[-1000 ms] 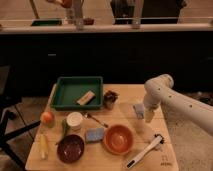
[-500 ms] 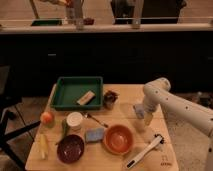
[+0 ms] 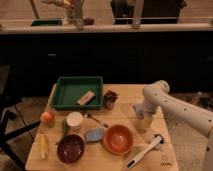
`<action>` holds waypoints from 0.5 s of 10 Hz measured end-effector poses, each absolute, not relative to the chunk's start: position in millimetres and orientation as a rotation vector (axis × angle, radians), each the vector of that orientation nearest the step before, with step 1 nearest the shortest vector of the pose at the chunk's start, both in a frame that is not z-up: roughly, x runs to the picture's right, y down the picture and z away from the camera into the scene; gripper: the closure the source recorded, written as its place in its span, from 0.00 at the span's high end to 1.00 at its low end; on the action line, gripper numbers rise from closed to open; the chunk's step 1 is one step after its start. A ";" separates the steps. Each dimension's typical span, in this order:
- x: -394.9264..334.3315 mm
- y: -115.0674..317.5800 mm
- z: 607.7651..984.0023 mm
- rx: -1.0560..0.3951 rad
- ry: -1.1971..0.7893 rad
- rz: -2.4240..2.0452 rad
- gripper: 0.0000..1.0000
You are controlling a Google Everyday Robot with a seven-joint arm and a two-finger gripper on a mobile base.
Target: Place towel in purple bowl
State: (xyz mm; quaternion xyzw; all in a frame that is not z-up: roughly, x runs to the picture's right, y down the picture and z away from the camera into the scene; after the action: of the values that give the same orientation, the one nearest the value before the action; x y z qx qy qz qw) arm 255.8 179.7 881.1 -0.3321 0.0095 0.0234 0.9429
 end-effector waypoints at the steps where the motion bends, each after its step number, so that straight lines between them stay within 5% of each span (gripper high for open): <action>1: 256.5 182.5 882.3 -0.681 0.021 0.047 0.80; 5: 287.2 170.0 865.5 -0.647 0.069 0.074 0.80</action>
State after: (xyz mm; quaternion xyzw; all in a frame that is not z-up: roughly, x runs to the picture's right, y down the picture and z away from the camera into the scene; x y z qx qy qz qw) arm 287.2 170.0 865.5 -0.3176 0.0338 0.0362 0.9469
